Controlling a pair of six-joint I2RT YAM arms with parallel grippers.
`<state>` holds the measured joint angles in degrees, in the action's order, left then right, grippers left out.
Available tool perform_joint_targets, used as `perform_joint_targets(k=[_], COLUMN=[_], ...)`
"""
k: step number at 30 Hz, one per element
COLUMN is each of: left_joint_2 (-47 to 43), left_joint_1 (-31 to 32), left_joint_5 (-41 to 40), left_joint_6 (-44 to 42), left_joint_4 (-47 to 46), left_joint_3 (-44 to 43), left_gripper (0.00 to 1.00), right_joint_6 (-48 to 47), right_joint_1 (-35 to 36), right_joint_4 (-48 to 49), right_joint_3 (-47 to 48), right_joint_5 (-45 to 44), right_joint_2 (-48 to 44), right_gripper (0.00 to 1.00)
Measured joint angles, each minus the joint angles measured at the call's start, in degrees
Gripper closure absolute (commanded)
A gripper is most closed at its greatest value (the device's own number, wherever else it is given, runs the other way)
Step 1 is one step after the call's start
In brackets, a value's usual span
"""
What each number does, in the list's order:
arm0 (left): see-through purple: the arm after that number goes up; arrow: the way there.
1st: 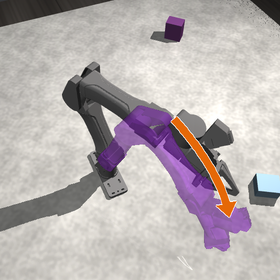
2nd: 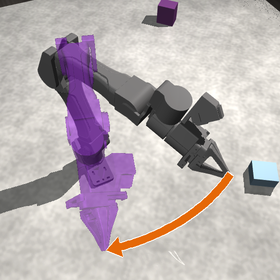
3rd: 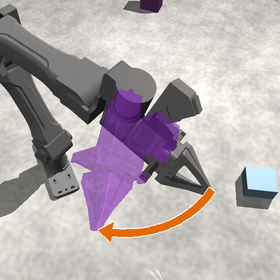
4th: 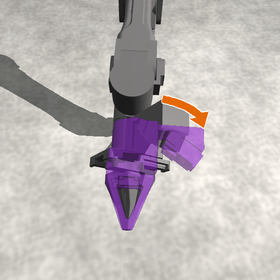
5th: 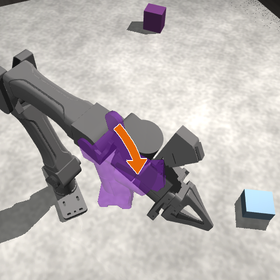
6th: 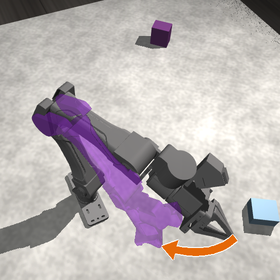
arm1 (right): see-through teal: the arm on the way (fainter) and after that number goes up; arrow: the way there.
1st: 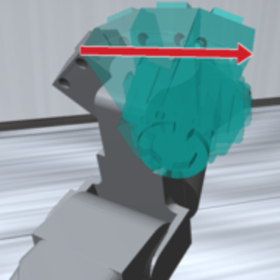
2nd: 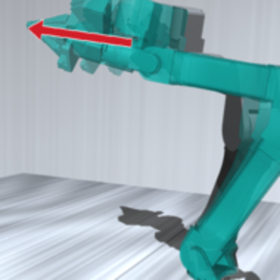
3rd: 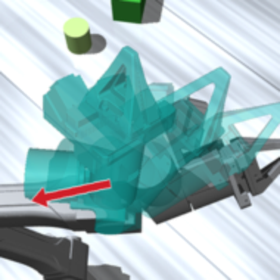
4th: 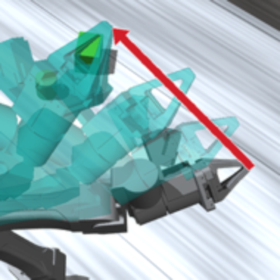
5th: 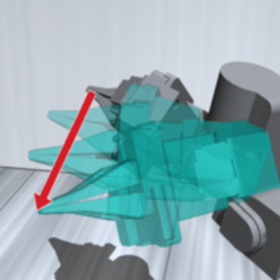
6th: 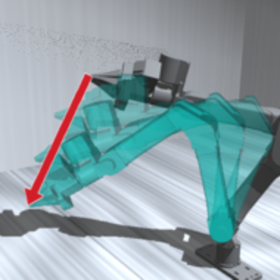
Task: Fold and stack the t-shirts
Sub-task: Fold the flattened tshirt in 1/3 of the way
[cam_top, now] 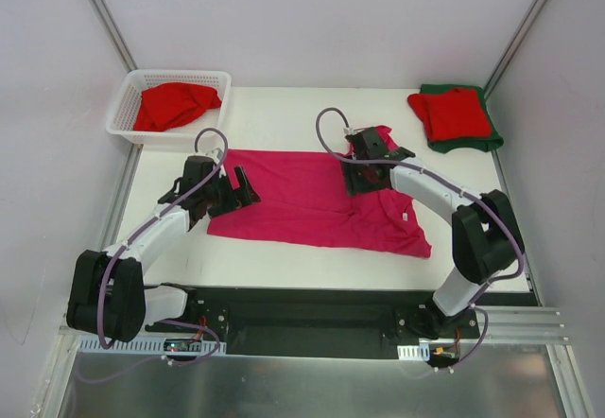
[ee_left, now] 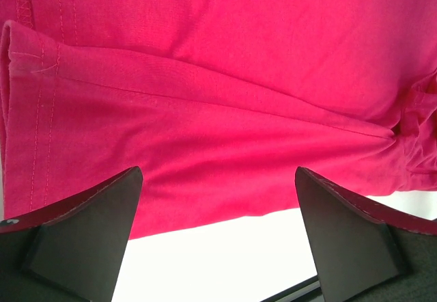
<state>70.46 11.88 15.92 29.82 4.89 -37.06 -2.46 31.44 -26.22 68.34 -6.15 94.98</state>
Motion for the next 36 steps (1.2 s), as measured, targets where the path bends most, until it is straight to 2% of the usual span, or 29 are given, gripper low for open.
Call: perform_joint_targets(k=[9,17,22,32,36], left_joint_2=[-0.83,-0.83,-0.83,-0.83,-0.83], left_joint_1=[0.00,0.00,0.00,0.00,0.00], left_joint_5=[-0.02,-0.02,-0.02,-0.02,-0.04], left_joint_6=[0.00,-0.02,-0.02,-0.02,-0.02], left_joint_4=[0.00,0.00,0.00,0.00,0.00], left_joint_3=[0.48,0.48,0.48,0.48,0.48], left_gripper=[0.05,0.04,0.04,0.04,0.04], right_joint_6=[-1.22,-1.77,-1.73,-1.22,0.59], right_joint_1=[0.00,0.00,0.00,0.00,0.00], right_joint_4=[-0.02,0.04,0.04,0.35,1.18], right_joint_3=[0.48,0.57,0.57,0.55,0.57], right_joint_5=[-0.79,-0.79,-0.74,-0.74,-0.70], right_joint_2=[5.38,5.86,6.14,6.67,7.80], right_gripper=[0.44,0.75,0.86,0.99,0.99])
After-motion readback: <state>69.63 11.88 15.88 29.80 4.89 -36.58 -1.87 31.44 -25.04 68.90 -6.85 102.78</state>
